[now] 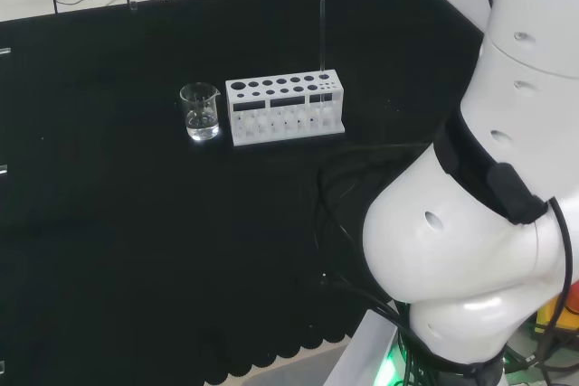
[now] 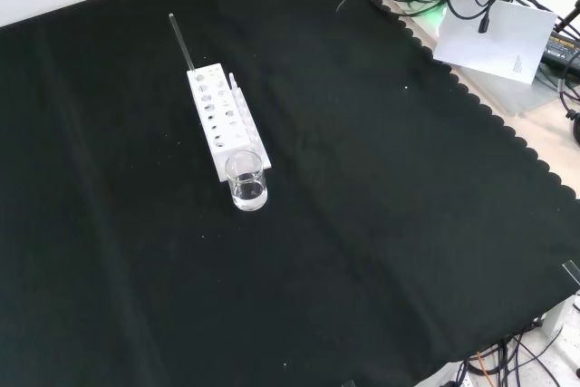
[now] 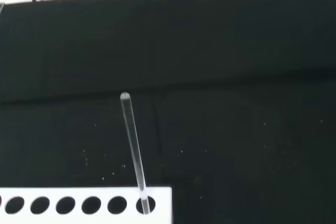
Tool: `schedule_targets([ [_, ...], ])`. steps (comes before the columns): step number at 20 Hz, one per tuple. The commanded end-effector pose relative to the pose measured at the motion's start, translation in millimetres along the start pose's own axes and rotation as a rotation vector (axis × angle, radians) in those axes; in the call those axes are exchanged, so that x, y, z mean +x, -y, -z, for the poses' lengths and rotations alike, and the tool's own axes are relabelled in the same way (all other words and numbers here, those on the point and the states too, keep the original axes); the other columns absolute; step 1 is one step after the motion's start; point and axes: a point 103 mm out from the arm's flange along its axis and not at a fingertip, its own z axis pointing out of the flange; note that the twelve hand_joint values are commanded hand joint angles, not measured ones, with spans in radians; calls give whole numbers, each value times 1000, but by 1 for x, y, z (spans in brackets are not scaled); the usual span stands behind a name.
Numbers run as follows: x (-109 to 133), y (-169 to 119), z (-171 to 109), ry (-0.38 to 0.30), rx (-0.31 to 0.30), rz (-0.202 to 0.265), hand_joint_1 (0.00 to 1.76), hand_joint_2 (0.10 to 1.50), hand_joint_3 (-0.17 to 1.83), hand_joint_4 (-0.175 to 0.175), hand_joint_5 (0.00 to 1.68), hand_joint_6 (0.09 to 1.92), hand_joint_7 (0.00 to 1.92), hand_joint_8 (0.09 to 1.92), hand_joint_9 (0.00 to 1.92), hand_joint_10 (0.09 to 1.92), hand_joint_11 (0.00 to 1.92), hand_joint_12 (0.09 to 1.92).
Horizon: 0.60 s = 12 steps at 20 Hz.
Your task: Take the glass rod from the white test tube rack.
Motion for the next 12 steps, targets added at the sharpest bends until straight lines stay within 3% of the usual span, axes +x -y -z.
schedule_targets([
  [1, 15, -26, -30, -4, 40, 67, 660, 811, 563, -79, 0, 87, 1, 227, 0, 707, 0, 1188],
  [12, 30, -27, -47, 16, 60, 92, 656, 802, 585, -80, 0, 87, 0, 484, 85, 922, 0, 1334],
])
